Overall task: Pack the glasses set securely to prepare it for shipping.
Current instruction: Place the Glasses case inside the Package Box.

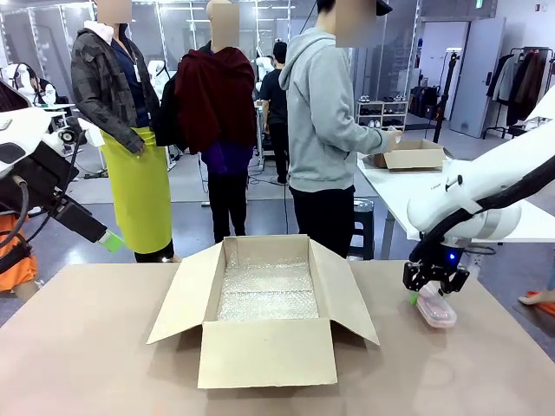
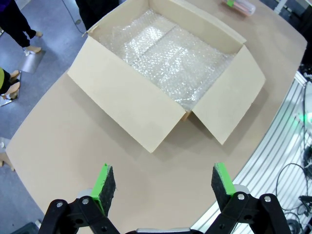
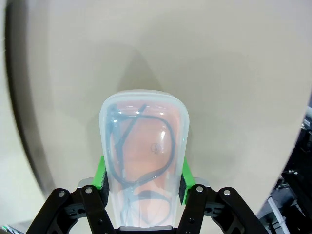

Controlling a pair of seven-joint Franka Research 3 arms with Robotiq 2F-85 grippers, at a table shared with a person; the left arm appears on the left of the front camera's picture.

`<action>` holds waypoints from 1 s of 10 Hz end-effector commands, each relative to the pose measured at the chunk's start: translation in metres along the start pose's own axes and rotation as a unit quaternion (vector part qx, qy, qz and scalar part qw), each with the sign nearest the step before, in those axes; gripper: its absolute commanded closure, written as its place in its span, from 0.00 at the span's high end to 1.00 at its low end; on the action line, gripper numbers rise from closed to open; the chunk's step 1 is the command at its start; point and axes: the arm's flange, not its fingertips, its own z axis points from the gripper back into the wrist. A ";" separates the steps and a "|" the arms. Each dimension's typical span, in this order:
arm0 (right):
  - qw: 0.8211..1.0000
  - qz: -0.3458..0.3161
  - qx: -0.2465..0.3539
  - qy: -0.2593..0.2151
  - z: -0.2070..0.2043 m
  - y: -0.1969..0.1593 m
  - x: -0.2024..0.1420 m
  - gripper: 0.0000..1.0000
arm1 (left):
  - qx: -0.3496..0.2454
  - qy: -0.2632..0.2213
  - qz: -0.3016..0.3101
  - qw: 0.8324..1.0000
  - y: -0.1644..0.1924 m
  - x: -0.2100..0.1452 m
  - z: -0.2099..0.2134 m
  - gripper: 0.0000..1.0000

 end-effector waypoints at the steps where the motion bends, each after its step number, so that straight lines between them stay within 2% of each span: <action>1: 0.999 0.026 -0.020 0.003 0.045 0.023 -0.024 0.21 | 0.002 -0.009 -0.006 1.000 0.001 0.000 0.000 1.00; 5: 0.989 0.145 -0.032 -0.009 0.083 0.063 -0.034 0.21 | 0.002 -0.009 -0.006 1.000 0.001 0.000 0.000 1.00; 6: 0.972 0.231 -0.042 -0.009 0.089 0.078 -0.037 0.21 | 0.002 -0.009 -0.006 1.000 0.001 0.000 0.000 1.00; 7: 0.933 0.356 -0.051 0.012 0.093 0.092 -0.044 0.21 | 0.002 -0.009 -0.006 1.000 0.001 0.000 0.000 1.00; 8: 0.855 0.512 -0.071 0.034 0.094 0.101 -0.054 0.21 | 0.002 -0.009 -0.006 1.000 0.001 0.000 0.000 1.00; 9: 0.795 0.600 -0.075 0.045 0.092 0.109 -0.063 0.21 | 0.002 -0.009 -0.006 1.000 0.001 0.000 0.000 1.00; 10: 0.767 0.636 -0.067 0.050 0.092 0.116 -0.070 0.21 | 0.002 -0.009 -0.006 1.000 0.001 0.000 0.000 1.00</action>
